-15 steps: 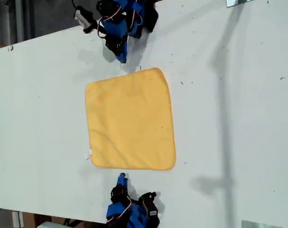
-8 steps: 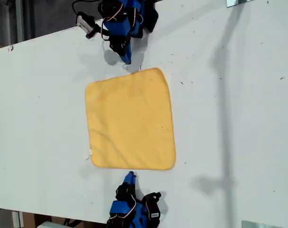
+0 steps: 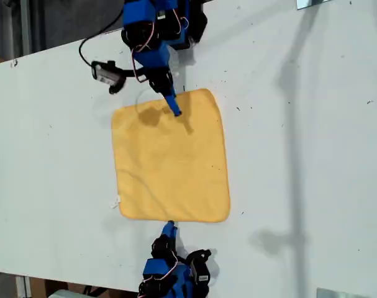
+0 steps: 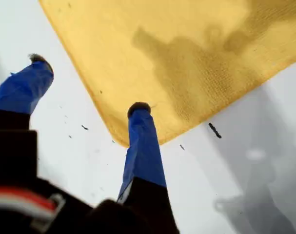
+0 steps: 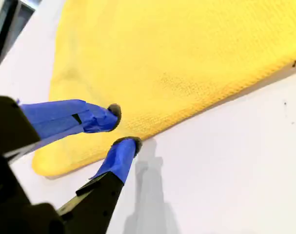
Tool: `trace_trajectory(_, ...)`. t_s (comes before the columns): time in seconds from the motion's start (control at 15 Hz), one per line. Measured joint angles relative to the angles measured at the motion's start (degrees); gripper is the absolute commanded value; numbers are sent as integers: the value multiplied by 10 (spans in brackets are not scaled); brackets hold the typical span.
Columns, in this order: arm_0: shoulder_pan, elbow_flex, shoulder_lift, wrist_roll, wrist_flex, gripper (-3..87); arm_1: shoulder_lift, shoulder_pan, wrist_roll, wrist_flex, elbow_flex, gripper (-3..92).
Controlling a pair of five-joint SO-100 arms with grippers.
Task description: Grasp corners of a square towel and fold twice.
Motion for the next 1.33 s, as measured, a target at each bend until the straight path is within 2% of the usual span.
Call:
trace_trajectory(0.13,-2,-13,-82,4,-34,57,-241,-65,3,18,-82,368)
trace_trajectory(0.2,-1,-13,-84,7,-39,54,-285,-92,15,46,-94,369)
trace_trajectory(0.4,-1,-13,-67,12,-40,52,-302,-130,47,92,-98,367)
trace_trajectory(0.53,-1,-13,-65,12,-40,51,-323,-142,62,92,-99,278)
trace_trajectory(0.67,0,-13,-65,12,-40,51,-359,-157,74,56,-100,316)
trace_trajectory(0.73,1,-13,-65,12,-40,51,-381,-161,77,42,-111,281)
trace_trajectory(0.8,1,-13,-65,12,-40,51,-393,-163,78,25,-120,110)
trace_trajectory(0.87,2,-13,-65,12,-40,51,-403,-163,77,11,-129,-1)
trace_trajectory(1.13,24,-28,-89,2,-37,21,-423,-162,80,-18,-153,-1)
trace_trajectory(1.2,47,-85,-161,-33,-21,30,-425,-161,81,-20,-153,-1)
trace_trajectory(1.33,122,-295,-451,-62,18,57,-425,-161,79,-24,-153,-1)
